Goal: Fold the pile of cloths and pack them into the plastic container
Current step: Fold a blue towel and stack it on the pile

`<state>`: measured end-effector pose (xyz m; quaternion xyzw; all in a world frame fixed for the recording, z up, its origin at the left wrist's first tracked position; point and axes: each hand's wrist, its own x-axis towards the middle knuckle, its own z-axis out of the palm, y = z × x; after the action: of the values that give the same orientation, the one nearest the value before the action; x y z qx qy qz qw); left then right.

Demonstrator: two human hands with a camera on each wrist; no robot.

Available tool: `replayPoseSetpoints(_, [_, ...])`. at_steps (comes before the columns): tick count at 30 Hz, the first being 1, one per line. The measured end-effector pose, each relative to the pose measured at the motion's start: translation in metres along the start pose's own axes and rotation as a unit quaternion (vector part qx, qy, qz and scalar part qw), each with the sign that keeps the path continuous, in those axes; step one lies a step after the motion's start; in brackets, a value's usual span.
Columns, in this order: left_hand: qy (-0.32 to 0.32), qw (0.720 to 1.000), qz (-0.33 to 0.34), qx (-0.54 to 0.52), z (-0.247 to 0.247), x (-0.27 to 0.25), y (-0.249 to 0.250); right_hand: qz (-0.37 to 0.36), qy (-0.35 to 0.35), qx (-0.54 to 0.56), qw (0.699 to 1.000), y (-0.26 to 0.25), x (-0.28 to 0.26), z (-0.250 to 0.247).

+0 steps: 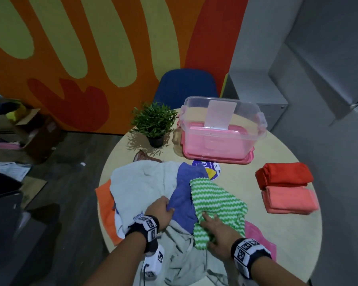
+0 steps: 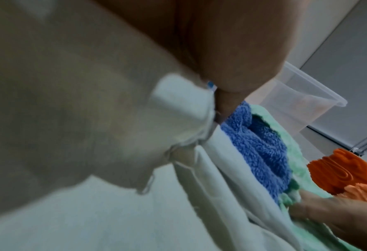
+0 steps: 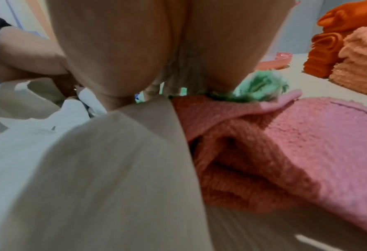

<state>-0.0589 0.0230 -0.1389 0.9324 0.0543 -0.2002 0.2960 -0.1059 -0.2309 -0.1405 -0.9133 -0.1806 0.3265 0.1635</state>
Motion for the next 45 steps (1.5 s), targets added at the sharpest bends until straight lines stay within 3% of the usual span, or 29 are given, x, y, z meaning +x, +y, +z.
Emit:
replayPoseSetpoints(6, [-0.025,0.999,0.026,-0.006,-0.007,0.0,0.003,0.008,0.016,0.011,1.0,0.0,-0.001,0.004])
replayPoseSetpoints(9, [-0.037,0.996,0.025,-0.075,-0.012,-0.003,0.005,0.018,0.013,0.019,1.0,-0.002,-0.001,0.005])
replayPoseSetpoints(13, [-0.005,0.994,0.065,-0.082,-0.038,-0.015,0.027,0.036,0.018,0.058,0.997,-0.008,-0.001,-0.005])
replayPoseSetpoints(18, [0.04,0.971,0.177,-0.152,-0.091,-0.029,0.088,0.016,0.201,0.085,0.976,-0.033,-0.01,-0.066])
replayPoseSetpoints(22, [0.036,0.936,0.325,-0.131,-0.146,-0.046,0.142,-0.107,0.384,0.138,0.907,-0.063,-0.027,-0.143])
replayPoseSetpoints(24, [0.024,0.919,0.384,-0.088,-0.171,-0.059,0.165,-0.159,0.41,0.152,0.885,-0.079,-0.038,-0.178])
replayPoseSetpoints(27, [0.007,0.903,0.427,-0.05,-0.202,-0.077,0.186,-0.217,0.377,0.172,0.884,-0.096,-0.049,-0.214])
replayPoseSetpoints(30, [0.028,0.893,0.446,-0.048,-0.23,-0.09,0.197,-0.244,0.328,0.21,0.888,-0.107,-0.055,-0.229])
replayPoseSetpoints(35, [0.134,0.886,0.441,-0.057,-0.267,-0.098,0.195,-0.248,0.319,0.26,0.877,-0.116,-0.061,-0.239])
replayPoseSetpoints(41, [0.263,0.864,0.405,-0.145,-0.294,-0.099,0.176,-0.212,0.398,0.198,0.87,-0.098,-0.058,-0.242])
replayPoseSetpoints(45, [0.292,0.866,0.38,-0.143,-0.296,-0.094,0.159,-0.18,0.433,0.178,0.865,-0.081,-0.067,-0.249])
